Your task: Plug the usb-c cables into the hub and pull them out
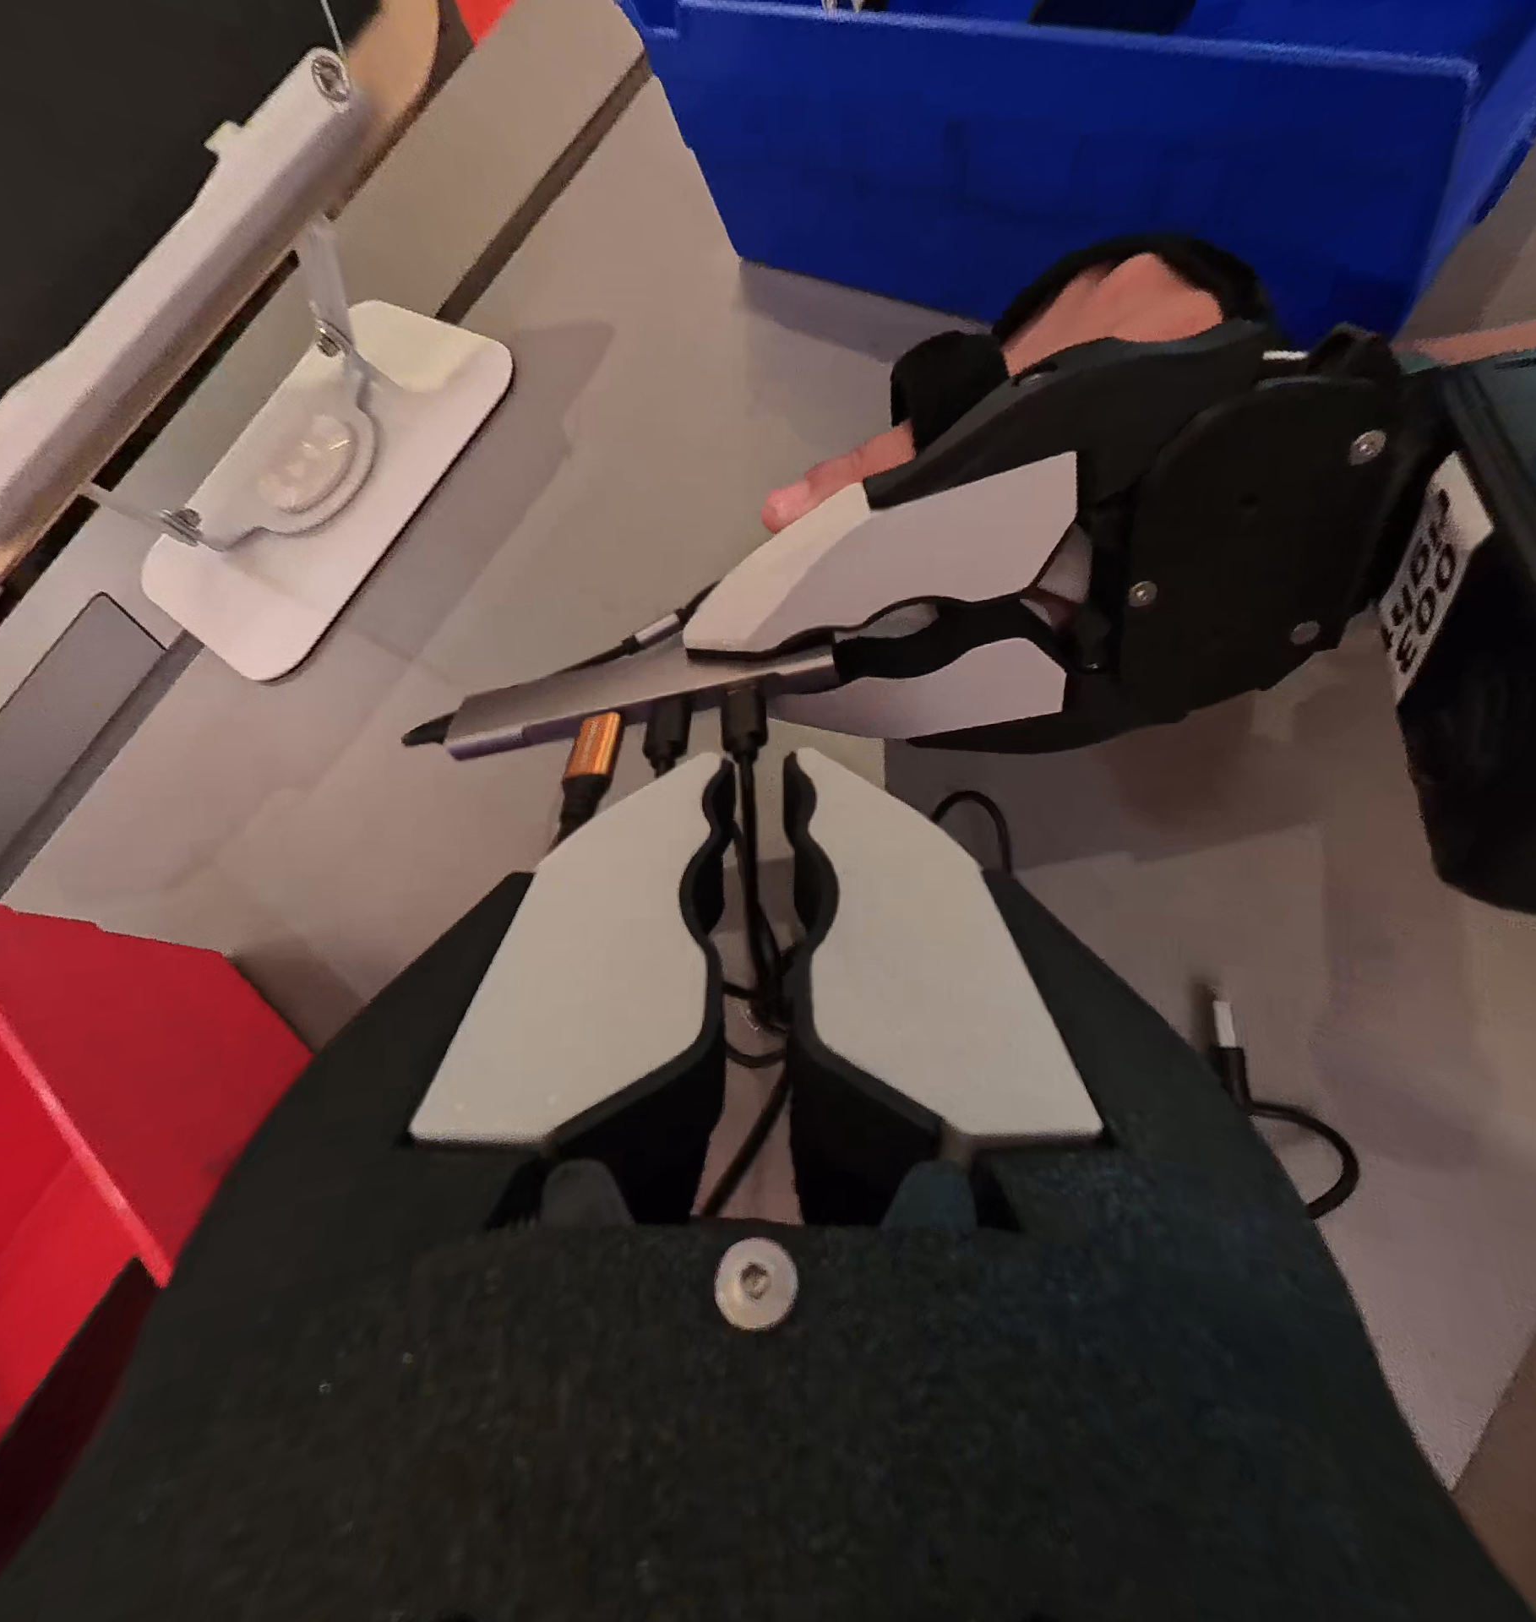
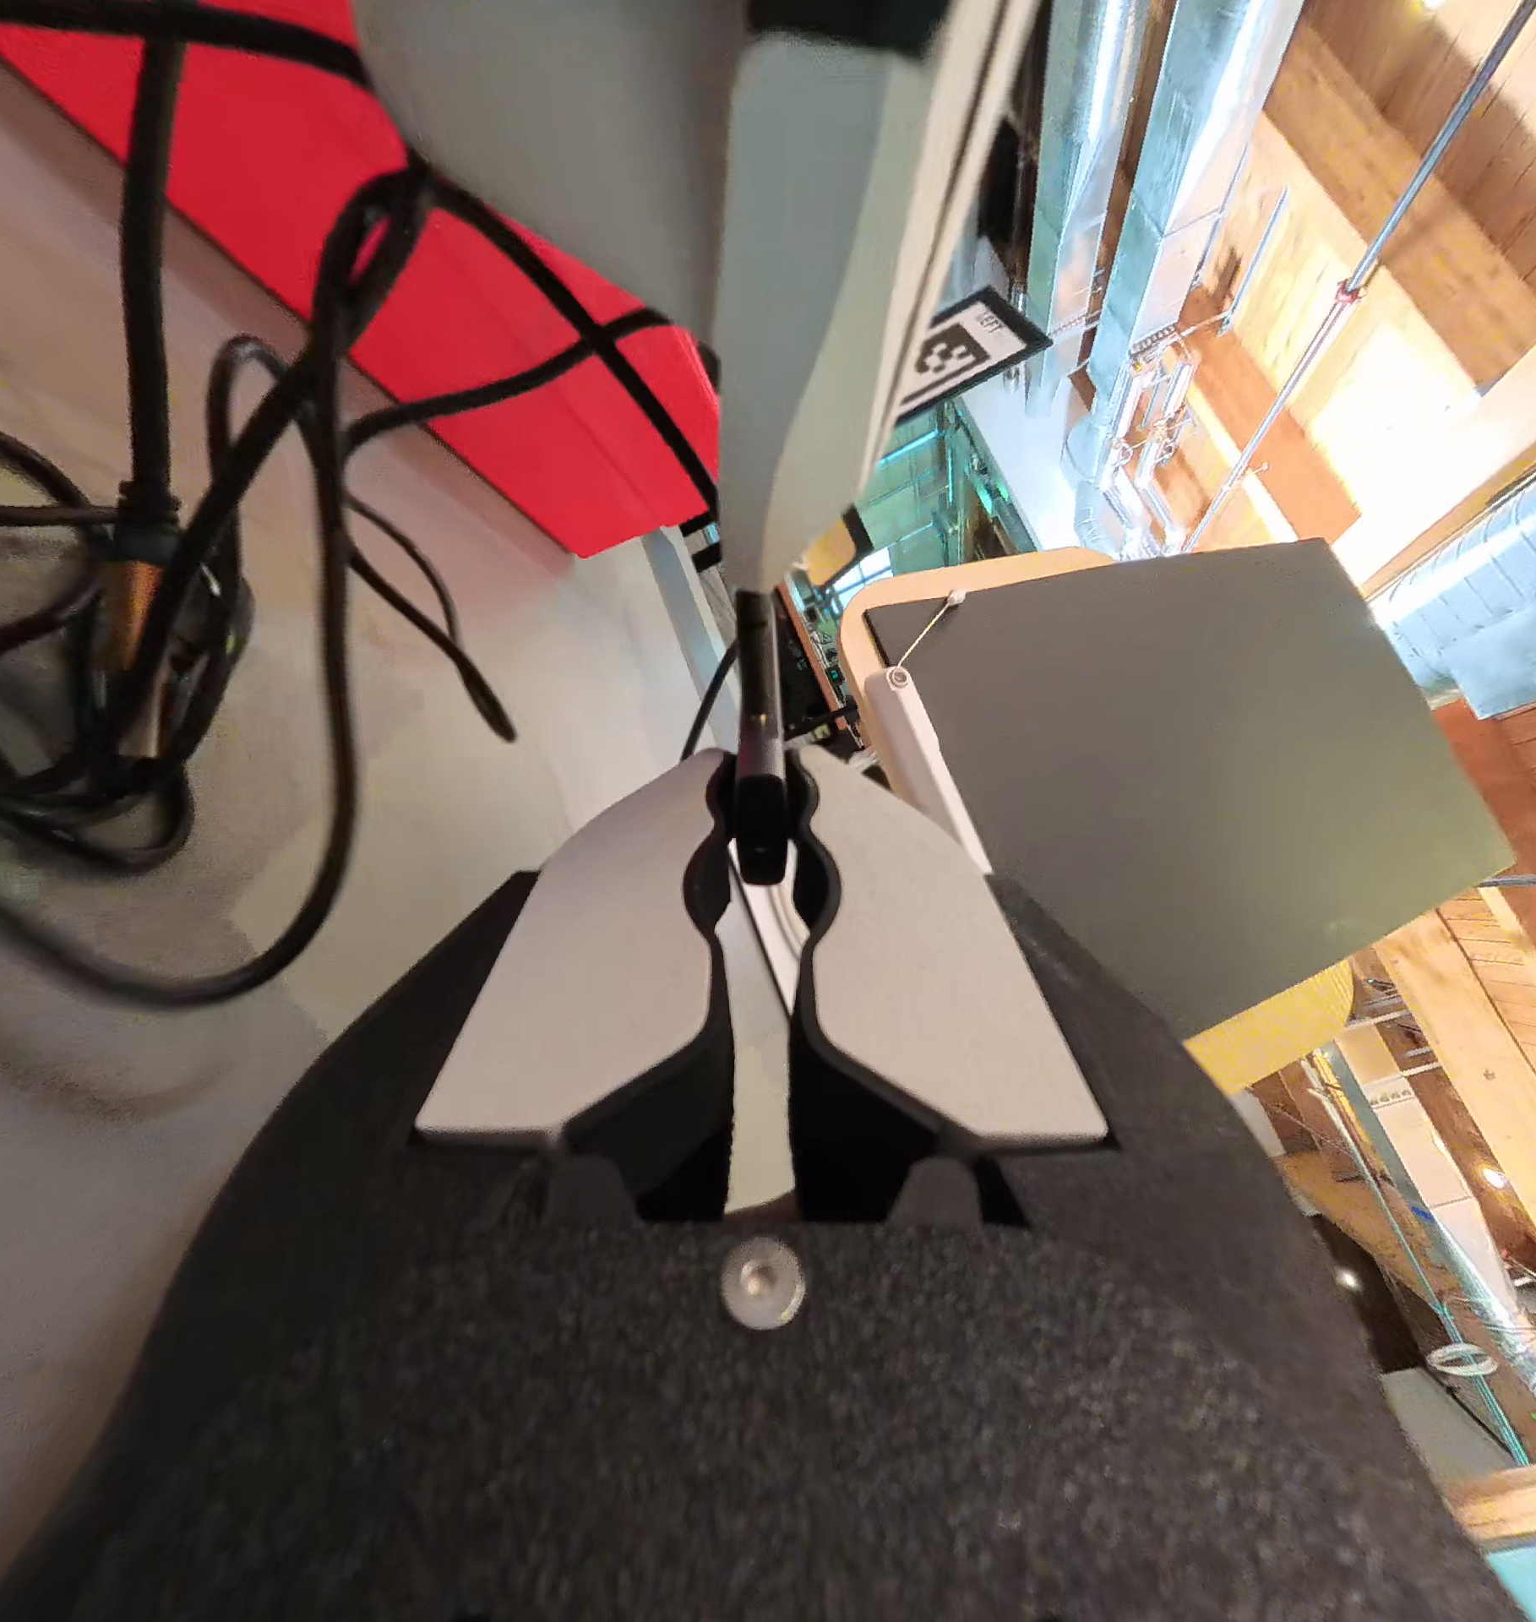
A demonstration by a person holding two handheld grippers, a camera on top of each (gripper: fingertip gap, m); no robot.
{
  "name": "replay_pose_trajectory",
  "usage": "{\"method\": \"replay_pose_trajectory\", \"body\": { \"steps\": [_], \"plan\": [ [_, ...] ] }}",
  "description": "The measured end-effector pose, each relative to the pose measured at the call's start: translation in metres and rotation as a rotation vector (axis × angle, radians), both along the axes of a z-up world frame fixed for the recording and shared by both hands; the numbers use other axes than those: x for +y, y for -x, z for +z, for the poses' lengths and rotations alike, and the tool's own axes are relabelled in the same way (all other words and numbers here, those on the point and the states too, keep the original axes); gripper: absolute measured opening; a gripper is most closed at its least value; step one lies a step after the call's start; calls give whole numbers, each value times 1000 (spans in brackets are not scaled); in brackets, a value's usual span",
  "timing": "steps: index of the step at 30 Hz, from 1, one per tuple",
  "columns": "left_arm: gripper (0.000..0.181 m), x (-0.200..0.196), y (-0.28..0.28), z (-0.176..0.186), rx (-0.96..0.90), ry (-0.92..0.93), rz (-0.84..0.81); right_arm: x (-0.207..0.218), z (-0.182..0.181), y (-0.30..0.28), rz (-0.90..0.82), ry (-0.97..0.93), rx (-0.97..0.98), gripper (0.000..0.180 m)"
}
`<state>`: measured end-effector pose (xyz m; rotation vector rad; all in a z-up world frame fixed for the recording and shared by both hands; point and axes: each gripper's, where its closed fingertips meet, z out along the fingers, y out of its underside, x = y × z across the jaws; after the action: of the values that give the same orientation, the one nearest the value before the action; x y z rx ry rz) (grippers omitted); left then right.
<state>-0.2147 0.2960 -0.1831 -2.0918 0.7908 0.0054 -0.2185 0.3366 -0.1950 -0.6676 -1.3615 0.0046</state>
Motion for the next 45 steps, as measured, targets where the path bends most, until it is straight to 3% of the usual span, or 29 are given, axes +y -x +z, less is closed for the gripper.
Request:
{"method": "replay_pose_trajectory", "body": {
  "steps": [9,23,31,37,45],
  "plan": [
    [2,-5,3,-5,-175,-51,48,-8,2,4,33,20,1,9],
    [2,-4,5,-35,-32,-2,59,-18,-8,9,53,-29,-53,9],
    [10,-3,8,-29,-190,-12,77,-8,-13,9,11,-31,-70,9],
    [15,0,10,-28,-207,-47,104,-8,-12,8,19,2,-62,9],
    [4,4,14,-25,-231,-125,145,-8,-17,9,19,11,-87,9]
  ]
}}
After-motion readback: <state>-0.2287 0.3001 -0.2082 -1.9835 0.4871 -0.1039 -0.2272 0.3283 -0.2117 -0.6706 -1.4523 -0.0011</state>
